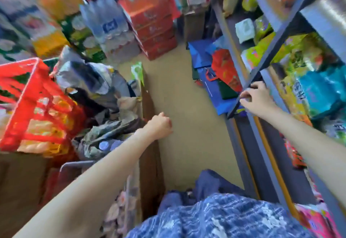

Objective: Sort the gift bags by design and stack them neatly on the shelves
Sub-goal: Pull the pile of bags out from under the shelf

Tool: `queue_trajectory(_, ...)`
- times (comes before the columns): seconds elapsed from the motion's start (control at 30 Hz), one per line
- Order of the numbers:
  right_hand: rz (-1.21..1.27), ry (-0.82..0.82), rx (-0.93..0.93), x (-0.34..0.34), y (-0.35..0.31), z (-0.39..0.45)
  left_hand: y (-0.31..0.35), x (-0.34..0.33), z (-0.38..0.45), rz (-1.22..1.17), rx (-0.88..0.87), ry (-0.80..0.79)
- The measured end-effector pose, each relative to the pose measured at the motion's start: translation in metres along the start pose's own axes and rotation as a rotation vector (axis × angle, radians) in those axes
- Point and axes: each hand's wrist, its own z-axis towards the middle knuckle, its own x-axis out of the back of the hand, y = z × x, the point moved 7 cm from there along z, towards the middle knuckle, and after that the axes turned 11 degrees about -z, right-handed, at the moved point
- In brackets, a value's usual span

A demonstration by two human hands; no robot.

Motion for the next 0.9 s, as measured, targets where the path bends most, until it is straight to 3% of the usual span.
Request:
queue_trajectory(0.17, 0.048, 0.007, -0.086, 0.008, -0.012, 0.163, -0.002, 0.109, 0.145, -0.058, -0.127, 0.111)
queue_trajectory(0.43, 0.087, -0.085, -0.058, 0.002, -0.078, 0.405, -0.029, 0.258, 0.351, -0.02, -0.102, 0.138)
queue_trajectory(0.67, 0.132, -0.051, -0.184, 0.018, -0.119, 0.575, -0.048, 0.38, 0.531, 0.118, -0.168, 0.068)
queue_trajectory(0.8, 0.19, -0.049, -0.326, 0.009, -0.12, 0.642, -0.02, 0.432, 0.631, 0.244, -0.229, 0.017)
queue_trajectory(0.9, 0.278, -0.007, -0.435, 0.003, -0.107, 0.681, 0.014, 0.446, 0.691, 0.446, -0.391, -0.095)
